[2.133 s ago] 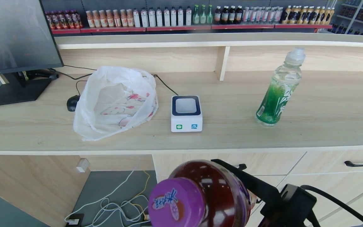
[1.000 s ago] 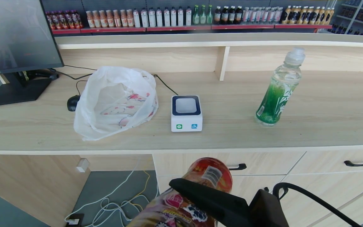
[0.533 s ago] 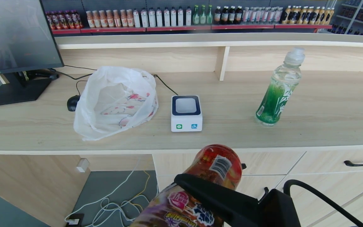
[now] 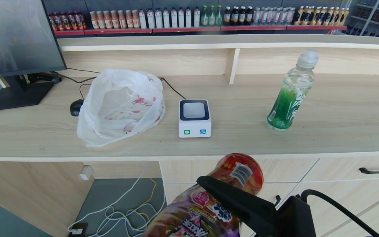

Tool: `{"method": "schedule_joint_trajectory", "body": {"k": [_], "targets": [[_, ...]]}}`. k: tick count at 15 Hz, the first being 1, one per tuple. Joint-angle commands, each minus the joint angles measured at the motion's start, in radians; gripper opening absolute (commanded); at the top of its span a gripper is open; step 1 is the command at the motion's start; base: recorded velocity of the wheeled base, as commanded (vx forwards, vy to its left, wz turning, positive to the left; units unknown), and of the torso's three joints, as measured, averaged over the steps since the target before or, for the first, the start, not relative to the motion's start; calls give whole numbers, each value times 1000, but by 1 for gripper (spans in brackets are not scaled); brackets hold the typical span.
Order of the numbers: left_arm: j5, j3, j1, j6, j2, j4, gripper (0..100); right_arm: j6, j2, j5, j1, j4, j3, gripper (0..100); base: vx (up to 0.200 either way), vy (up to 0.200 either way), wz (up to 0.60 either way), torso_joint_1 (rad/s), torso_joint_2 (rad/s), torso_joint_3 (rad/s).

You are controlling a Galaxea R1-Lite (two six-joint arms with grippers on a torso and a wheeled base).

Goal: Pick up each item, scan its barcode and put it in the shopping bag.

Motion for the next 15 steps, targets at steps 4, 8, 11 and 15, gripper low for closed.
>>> {"method": "schedule_joint_trajectory", "body": {"k": [4,8,11,15], "targets": [[0,0,0,-1,0,0,100,1,-7,0,1,0,5,0,0,0,0,0,0,0],[0,0,0,0,0,0,100,2,-22,0,2,0,16,0,0,0,0,0,0,0],[-2,0,0,0,0,0,100,1,-22,0,4,0,15,0,0,0,0,0,0,0],[-2,0,0,0,0,0,100,16,-24,0,4,0,15,0,0,0,0,0,0,0]]}}
